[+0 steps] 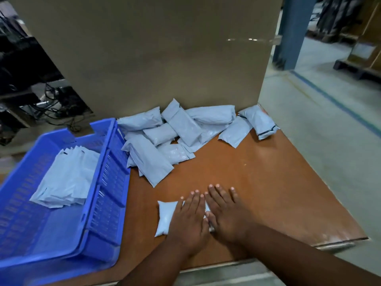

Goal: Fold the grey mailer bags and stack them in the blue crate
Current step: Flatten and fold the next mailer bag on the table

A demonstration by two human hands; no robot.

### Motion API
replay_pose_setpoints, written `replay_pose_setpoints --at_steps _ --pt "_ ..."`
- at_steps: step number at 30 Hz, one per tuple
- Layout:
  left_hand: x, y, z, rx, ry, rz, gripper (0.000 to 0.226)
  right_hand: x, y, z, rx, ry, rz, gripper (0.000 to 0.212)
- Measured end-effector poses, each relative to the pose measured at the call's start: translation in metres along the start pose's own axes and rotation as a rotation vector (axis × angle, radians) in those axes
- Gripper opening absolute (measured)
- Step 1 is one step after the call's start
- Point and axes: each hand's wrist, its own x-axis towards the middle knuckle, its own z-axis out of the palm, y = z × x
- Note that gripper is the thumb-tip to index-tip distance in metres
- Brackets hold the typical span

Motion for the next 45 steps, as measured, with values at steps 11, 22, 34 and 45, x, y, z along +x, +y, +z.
replay_pose_setpoints --at_steps 11,22,34,45 --pt "-0.017 -0.048 -0.02 0.106 0.102 0.03 0.064 0.018 -0.04 -0.025 -0.031 0.088 -0.123 0.071" --pt "-0.022 -0.055 -0.001 0.041 0.091 0.013 0.065 0.024 -0.045 0.01 -0.053 0.119 -0.089 0.067" --pt "-0.018 -0.058 0.007 -0.02 0.085 0.021 0.065 0.028 -0.043 0.018 -0.006 0.117 -0.087 0.068" --pt "-0.05 -0.071 -0.015 0.003 0.13 -0.217 0.076 0.027 -0.061 -0.014 -0.049 0.073 -0.096 0.073"
